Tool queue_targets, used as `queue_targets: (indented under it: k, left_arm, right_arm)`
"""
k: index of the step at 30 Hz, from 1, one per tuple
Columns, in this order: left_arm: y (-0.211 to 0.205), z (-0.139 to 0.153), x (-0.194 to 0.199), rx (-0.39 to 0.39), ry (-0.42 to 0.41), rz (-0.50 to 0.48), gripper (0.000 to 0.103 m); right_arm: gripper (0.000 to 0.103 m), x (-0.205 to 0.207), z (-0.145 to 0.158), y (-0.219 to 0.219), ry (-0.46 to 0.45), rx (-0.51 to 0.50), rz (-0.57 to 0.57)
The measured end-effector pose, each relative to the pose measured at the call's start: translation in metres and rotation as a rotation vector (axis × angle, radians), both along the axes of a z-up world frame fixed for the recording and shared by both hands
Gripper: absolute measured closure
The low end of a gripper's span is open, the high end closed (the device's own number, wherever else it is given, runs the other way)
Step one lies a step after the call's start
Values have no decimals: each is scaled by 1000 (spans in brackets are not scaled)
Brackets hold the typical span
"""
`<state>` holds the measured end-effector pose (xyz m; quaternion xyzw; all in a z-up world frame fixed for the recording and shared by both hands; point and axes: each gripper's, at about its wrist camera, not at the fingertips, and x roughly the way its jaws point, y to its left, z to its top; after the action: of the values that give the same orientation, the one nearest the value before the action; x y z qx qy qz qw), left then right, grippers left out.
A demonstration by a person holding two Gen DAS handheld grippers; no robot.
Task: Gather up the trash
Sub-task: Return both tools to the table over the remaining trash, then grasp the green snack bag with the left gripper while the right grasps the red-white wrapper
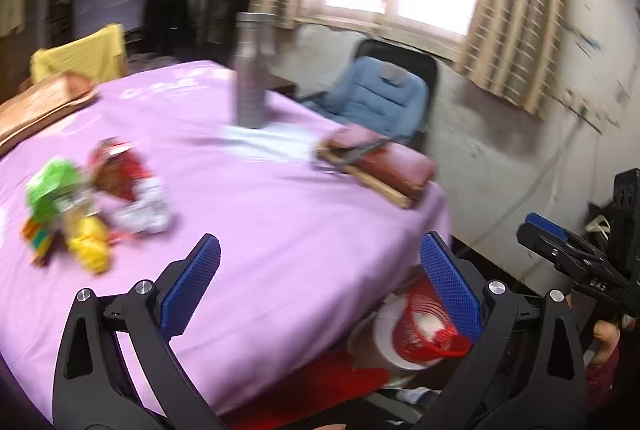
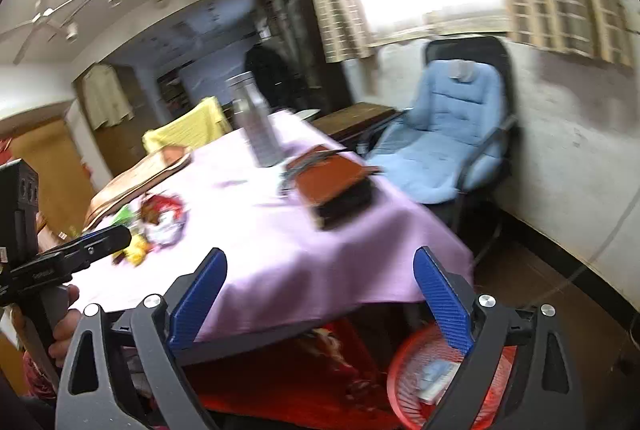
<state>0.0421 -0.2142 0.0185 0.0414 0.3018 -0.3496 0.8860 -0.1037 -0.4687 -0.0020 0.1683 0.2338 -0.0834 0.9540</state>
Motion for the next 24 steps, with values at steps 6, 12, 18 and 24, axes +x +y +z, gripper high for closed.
queue_targets:
  k: [6, 12, 18, 24]
  left_arm:
    - [84, -9, 32, -21, 29, 174, 7]
    - [158, -32, 80, -16, 120, 366, 7]
    - [188, -41, 122, 6, 177, 442, 7]
    - [160, -32, 164, 19, 165, 402, 7]
  right_arm:
    - [6, 50, 7, 62, 28, -23, 145]
    - [6, 102, 5, 113, 70, -35, 272]
    - [6, 145, -4, 139, 109, -23, 347]
    - [6, 171, -13, 145, 148, 0, 370]
